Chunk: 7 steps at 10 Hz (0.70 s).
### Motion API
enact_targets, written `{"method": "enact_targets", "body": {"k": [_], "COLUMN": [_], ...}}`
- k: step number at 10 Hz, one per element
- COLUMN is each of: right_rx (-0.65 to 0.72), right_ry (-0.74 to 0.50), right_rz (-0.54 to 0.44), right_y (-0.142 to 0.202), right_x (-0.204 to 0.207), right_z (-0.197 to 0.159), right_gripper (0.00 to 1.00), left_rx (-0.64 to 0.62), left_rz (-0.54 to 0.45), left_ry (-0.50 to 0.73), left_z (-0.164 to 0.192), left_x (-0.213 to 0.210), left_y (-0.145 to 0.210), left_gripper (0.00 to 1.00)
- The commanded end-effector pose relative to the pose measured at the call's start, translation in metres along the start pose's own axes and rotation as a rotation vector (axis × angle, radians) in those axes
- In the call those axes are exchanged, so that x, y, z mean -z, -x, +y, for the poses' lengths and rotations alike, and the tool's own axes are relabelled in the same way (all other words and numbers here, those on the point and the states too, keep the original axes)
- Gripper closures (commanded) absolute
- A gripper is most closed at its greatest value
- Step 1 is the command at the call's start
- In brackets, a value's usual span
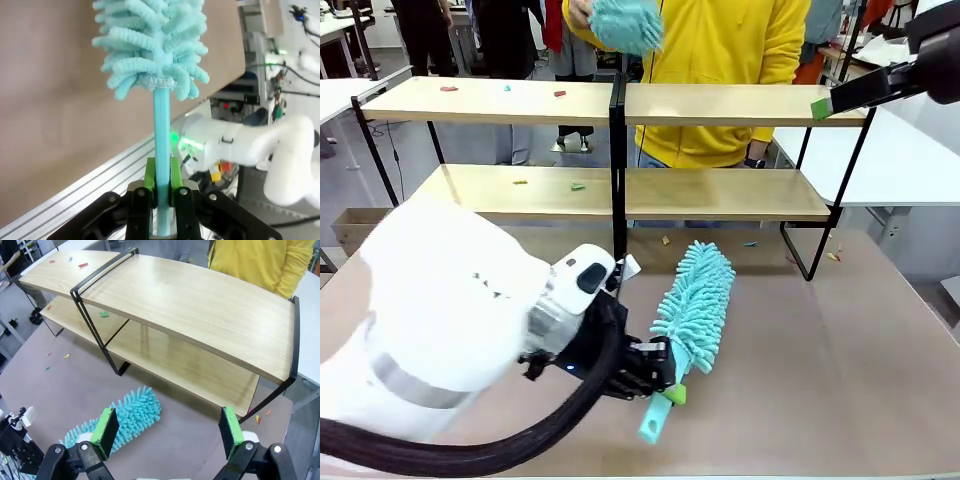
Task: Clean the shelves.
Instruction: Clean another randomly selected level of the Shelf with the Duster.
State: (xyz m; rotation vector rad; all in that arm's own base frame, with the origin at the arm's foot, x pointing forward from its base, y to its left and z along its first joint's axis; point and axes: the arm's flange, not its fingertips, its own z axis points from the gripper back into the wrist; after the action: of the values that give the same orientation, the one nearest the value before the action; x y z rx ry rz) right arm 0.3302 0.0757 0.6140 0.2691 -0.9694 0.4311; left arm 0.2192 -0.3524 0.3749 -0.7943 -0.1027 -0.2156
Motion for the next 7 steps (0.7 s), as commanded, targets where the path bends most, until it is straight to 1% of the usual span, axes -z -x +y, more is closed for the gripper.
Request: {"method": "enact_targets", "body": {"k": [1, 2, 4, 6, 7], "right_rx": [0.000, 0.000, 0.000, 0.000, 0.000], "right_ry": [-0.001, -0.001, -0.001, -0.001, -0.001], "right_rz": [0.000, 0.000, 0.000, 0.000, 0.000], "right_y": [-0.001, -0.001, -0.001, -0.001, -0.001], "right_x": [0.000, 0.000, 0.000, 0.000, 0.000], "right_z": [-0.001, -0.001, -0.001, -0.001, -0.001], "right_gripper": [0.00, 0.00, 0.00, 0.00, 0.00], "left_rx": [-0.042, -0.061, -0.131, -0.173, -0.174], "left_rz": [-0.104, -0.180, -0.208, -0.235, -0.299], "left_ry": [-0.048, -0.070, -0.138, -0.182, -0.206], "left_z": [-0.022, -0.028, -0.030, -0.032, -0.035], "left_x": [0.032, 0.038, 0.051, 0.061, 0.066], "left_y": [-0.019, -0.026, -0.040, -0.059, -0.069], "left_gripper": [0.87, 0.87, 0.87, 0.87, 0.87]}}
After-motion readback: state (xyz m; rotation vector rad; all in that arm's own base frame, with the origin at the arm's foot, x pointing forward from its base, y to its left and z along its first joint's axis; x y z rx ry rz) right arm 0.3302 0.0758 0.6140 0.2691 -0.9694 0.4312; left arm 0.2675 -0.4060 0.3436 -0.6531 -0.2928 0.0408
